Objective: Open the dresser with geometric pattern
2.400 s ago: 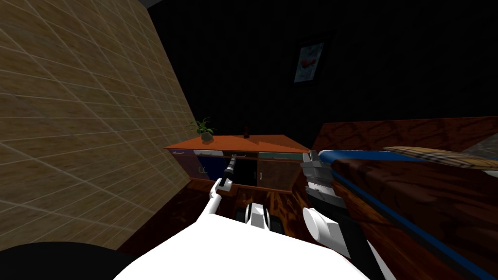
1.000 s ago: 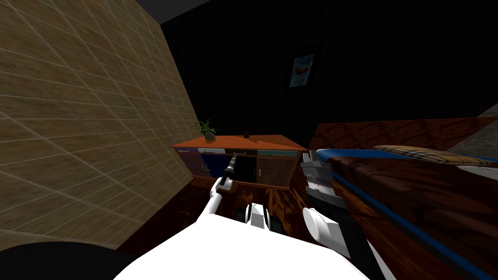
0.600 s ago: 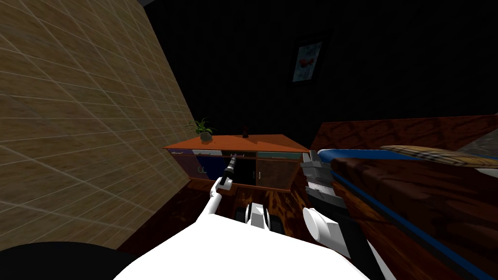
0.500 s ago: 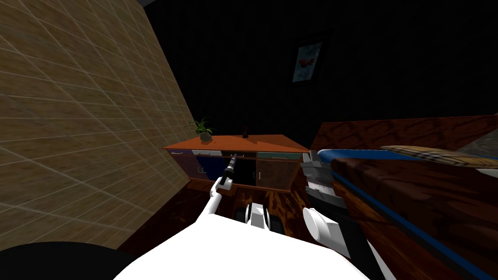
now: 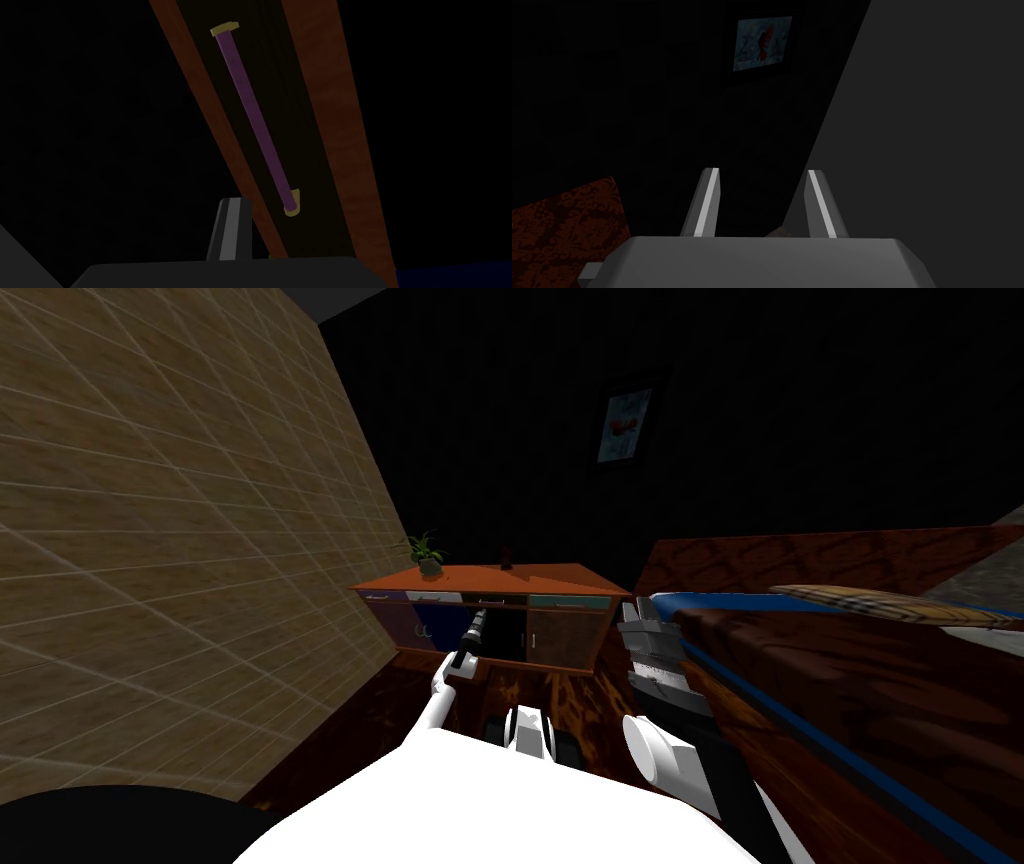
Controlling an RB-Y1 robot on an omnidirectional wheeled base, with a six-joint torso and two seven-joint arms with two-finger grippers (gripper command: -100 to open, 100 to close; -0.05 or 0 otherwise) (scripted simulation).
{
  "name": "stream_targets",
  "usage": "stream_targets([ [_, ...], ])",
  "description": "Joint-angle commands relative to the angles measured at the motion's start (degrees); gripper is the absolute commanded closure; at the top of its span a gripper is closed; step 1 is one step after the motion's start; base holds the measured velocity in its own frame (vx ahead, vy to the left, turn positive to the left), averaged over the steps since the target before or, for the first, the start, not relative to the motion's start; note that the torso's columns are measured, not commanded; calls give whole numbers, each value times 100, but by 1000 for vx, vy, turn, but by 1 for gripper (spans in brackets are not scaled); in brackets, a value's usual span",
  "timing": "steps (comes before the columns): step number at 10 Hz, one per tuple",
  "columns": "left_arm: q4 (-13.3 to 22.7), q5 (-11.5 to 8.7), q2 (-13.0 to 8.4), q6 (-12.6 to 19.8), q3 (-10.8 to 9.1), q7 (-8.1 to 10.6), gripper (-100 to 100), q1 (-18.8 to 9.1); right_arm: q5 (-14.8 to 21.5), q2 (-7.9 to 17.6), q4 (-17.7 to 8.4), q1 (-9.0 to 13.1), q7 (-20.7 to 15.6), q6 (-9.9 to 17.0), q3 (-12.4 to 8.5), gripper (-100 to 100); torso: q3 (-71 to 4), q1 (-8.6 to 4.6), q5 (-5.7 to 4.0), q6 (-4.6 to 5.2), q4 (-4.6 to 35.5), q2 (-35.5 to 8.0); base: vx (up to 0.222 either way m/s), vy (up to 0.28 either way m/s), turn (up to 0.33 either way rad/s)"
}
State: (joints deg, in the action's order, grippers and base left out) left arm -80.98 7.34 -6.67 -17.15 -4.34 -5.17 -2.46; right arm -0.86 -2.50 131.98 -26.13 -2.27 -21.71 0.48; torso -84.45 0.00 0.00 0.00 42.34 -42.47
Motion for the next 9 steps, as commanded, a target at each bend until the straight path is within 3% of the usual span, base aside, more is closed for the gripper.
stream_targets([
  [1, -33, 1, -6, 28, 15, 9, 100, 8, 0, 0, 0, 0, 0, 0, 0, 0, -13, 9, 2, 0, -6, 21, -93, 13, 0],
  [2, 42, -8, 15, 6, -8, 4, -100, -3, 0, 1, 0, -2, 0, 0, -1, 0, -35, 4, 2, 0, -16, 59, 49, 3, -15],
  [8, 239, -29, 59, -58, -63, -12, -100, -41, 0, 1, 2, -5, 0, -1, -1, 0, -6, 6, 1, 0, -2, 9, 155, -25, -8],
  [9, 165, -33, 33, 108, -81, -2, -100, -133, 0, 1, 1, -4, 0, -1, -1, 0, 8, 10, 3, -1, 3, -16, 77, -4, -18],
])
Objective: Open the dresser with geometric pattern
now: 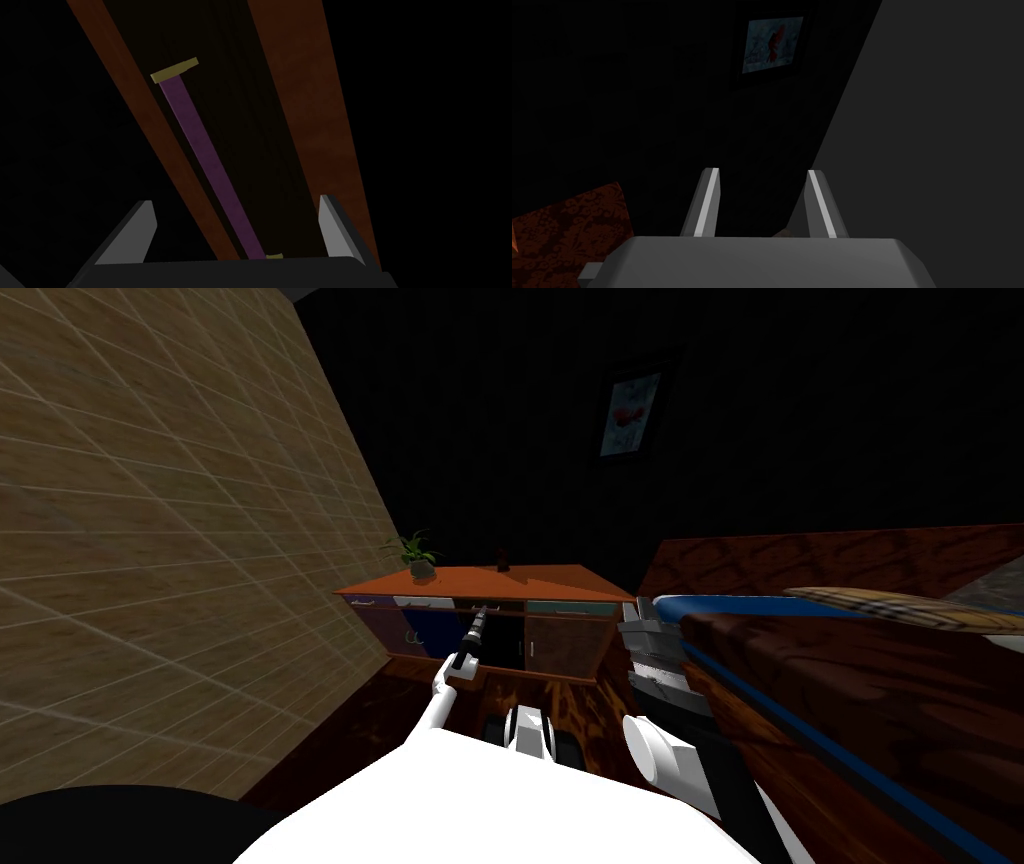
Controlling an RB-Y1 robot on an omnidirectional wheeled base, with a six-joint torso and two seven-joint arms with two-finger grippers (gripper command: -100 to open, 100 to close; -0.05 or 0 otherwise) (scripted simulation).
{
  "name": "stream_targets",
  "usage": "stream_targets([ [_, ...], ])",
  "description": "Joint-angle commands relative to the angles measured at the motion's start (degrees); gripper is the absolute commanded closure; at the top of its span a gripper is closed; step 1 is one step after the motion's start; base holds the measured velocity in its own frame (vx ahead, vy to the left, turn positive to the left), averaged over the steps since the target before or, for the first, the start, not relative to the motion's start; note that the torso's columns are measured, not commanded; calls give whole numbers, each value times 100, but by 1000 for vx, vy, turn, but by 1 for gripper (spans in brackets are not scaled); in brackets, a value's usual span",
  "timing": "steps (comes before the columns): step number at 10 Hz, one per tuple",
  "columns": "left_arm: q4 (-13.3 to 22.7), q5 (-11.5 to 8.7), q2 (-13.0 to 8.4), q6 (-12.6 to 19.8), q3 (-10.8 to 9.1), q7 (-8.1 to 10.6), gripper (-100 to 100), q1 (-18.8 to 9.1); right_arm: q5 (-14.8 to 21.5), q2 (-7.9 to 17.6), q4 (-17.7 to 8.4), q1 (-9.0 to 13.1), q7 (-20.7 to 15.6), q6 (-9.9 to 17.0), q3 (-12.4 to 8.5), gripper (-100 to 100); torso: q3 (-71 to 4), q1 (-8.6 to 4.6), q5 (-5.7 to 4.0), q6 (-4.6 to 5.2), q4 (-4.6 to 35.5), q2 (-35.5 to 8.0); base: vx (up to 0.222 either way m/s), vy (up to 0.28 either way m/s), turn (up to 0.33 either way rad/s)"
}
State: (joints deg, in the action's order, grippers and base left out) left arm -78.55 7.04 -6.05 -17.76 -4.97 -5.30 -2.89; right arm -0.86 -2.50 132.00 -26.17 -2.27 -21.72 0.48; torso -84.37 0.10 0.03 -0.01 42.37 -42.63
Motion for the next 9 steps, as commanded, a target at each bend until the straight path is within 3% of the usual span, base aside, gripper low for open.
stream_targets([
  [1, -46, -4, -23, 77, -8, 10, -100, -46, 0, 0, 0, 0, 0, 0, 0, 0, -3, -5, -2, 1, 1, 9, 47, -1, -5],
  [2, -53, -4, -26, 101, -9, 13, 100, -54, 0, 0, 0, 1, 0, 0, 0, 0, -7, -8, -2, 0, -3, 13, 8, 0, 1],
  [8, -194, 1, -42, 228, 66, 49, 100, 9, 0, 0, -1, 3, 0, 1, 1, 0, -14, -16, -13, -4, 7, 25, -159, -5, 13],
  [9, -283, -9, -79, 462, 71, 81, -100, -86, 0, 0, -1, 2, 0, 1, 0, 0, -32, -17, -15, -3, 5, 55, -47, 0, -7],
])
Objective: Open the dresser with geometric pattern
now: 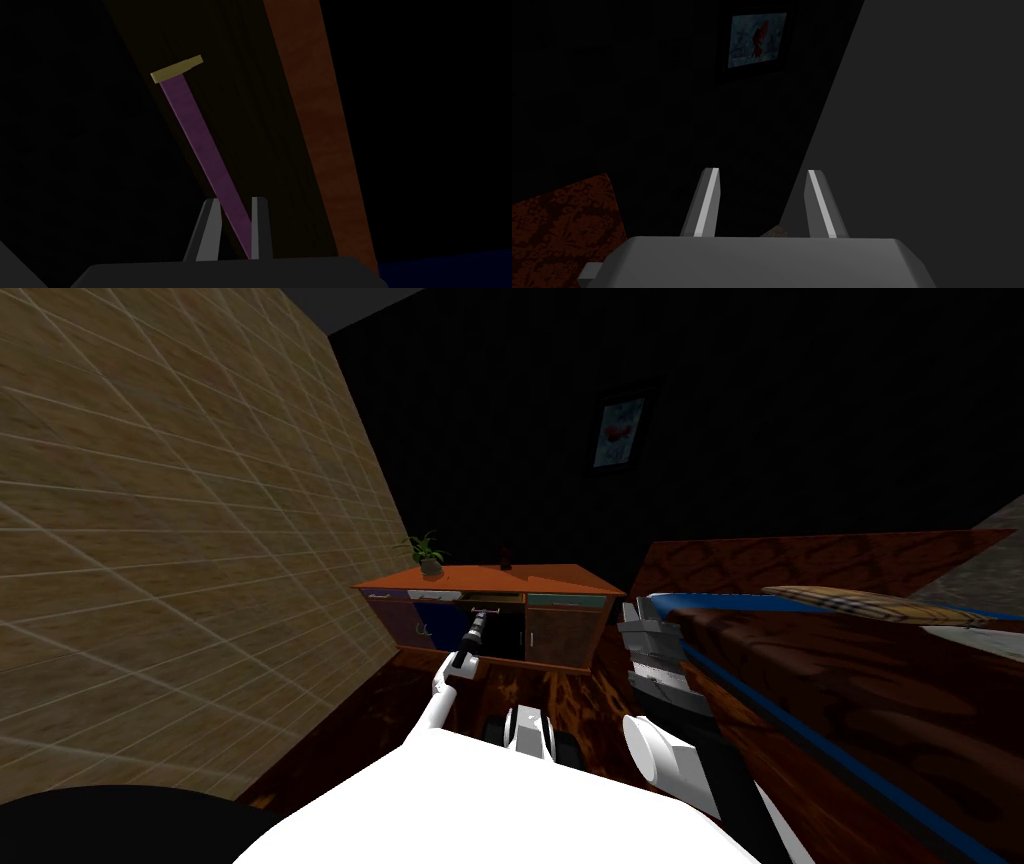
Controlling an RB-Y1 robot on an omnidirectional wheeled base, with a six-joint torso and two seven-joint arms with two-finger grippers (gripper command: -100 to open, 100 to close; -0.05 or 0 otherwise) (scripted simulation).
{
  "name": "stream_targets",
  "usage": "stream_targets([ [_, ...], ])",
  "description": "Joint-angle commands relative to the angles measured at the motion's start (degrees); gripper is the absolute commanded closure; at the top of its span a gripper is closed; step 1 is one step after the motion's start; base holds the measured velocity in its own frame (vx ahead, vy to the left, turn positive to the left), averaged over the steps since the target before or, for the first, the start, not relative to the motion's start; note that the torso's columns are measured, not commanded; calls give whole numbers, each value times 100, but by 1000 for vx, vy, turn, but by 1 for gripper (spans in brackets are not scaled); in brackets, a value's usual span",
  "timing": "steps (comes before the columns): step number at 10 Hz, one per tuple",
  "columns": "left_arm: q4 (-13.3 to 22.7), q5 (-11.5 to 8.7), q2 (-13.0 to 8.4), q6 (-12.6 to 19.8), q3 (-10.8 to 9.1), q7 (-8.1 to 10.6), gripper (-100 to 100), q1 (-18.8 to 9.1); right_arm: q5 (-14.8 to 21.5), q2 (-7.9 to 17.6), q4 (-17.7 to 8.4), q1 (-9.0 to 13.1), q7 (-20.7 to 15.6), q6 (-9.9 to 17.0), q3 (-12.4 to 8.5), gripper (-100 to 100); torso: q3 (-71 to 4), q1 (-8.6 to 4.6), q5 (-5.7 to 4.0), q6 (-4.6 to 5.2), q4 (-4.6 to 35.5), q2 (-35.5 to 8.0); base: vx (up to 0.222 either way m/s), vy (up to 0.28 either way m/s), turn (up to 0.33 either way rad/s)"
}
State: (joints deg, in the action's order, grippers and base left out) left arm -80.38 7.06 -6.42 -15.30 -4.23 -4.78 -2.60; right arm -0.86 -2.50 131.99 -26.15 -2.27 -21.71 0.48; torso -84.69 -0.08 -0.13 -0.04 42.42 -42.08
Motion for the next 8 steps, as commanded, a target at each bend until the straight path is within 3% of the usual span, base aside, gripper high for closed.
stream_targets([
  [1, -150, -17, -63, 325, -6, 43, -100, -173, 0, 0, 0, 0, 0, 0, 0, 0, -4, 3, 5, 2, -10, 3, -42, 4, -5],
  [8, -500, -57, -209, 1084, -19, 143, -100, -576, 0, 0, 0, -1, 0, 0, 0, 0, 15, 5, 8, 2, -5, -26, -34, 2, -4],
])
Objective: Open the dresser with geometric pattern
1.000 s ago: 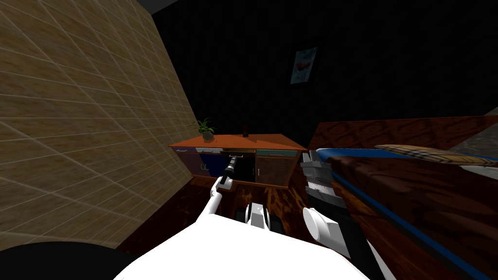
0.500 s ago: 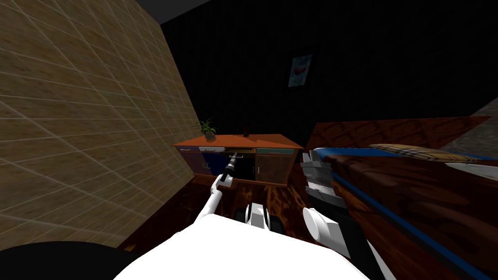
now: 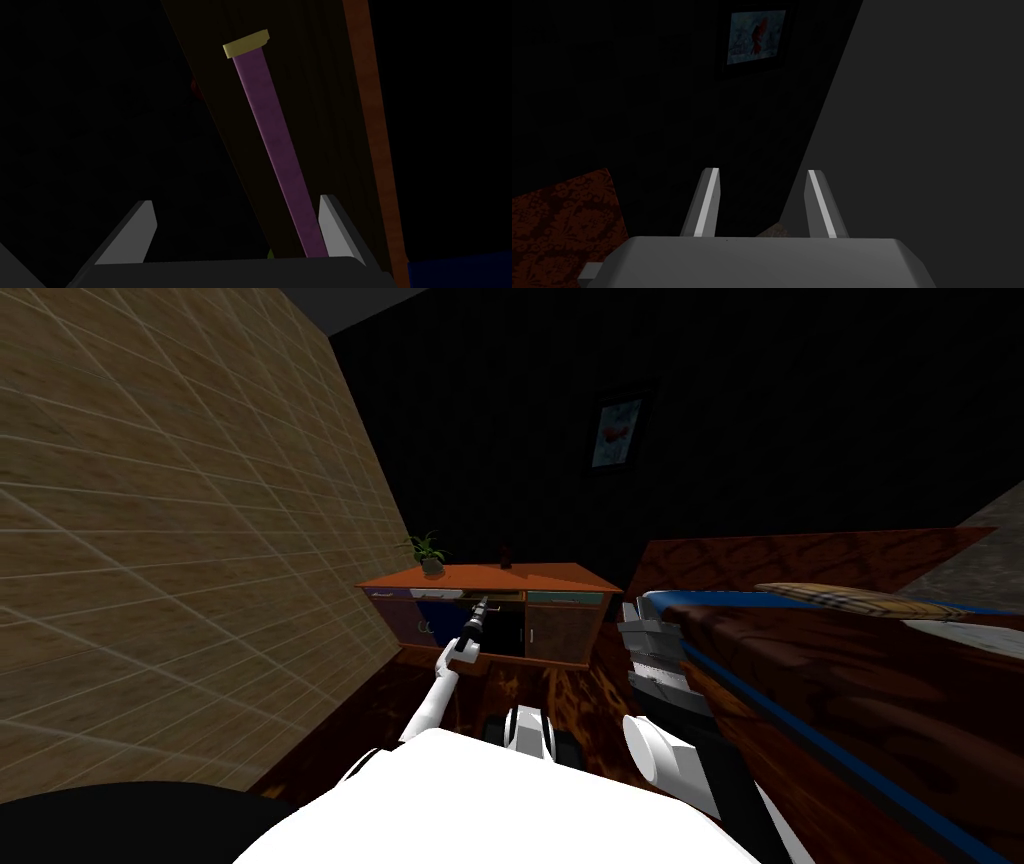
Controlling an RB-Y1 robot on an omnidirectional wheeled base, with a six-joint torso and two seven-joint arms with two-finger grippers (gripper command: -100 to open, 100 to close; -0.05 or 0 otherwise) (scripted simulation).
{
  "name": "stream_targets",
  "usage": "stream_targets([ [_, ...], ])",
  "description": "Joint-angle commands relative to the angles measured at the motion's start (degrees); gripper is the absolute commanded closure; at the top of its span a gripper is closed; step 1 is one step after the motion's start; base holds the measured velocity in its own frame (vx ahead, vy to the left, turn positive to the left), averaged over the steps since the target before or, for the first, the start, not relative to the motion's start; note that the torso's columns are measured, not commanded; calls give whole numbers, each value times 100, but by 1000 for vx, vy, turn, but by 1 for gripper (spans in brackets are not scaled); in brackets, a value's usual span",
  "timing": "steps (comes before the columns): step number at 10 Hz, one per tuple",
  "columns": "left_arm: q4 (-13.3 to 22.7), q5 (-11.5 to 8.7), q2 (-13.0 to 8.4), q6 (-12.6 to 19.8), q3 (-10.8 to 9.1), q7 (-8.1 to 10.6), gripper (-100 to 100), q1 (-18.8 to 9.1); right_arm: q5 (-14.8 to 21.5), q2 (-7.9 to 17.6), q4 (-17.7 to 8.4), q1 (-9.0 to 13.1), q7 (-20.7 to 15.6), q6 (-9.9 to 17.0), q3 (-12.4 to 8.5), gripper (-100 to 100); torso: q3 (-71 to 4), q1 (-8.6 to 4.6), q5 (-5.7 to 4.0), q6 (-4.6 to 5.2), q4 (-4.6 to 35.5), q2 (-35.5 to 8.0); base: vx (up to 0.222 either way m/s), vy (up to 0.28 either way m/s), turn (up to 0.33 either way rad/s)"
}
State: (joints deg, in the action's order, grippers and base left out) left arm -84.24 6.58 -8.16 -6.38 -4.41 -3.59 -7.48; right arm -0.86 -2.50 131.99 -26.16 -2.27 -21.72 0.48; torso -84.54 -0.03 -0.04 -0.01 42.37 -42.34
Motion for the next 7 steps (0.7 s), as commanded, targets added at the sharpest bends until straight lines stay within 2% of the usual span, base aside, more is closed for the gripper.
stream_targets([
  [1, -30, -1, -6, 109, 0, 10, -100, -46, 0, 0, 0, 0, 0, 0, 0, 0, 5, -5, -5, 0, 9, -8, -11, 2, -4],
  [2, -29, -1, -6, 132, 0, 12, 0, -49, 0, 0, 0, 0, 0, 0, 0, 0, 5, -6, -3, -1, 4, -7, 0, 0, 0],
  [7, -13, -2, -4, 143, 1, 13, 0, -36, 0, 0, 0, 0, 0, 0, 0, 0, -1, 1, 3, 1, -5, 2, 0, 0, 0],
])
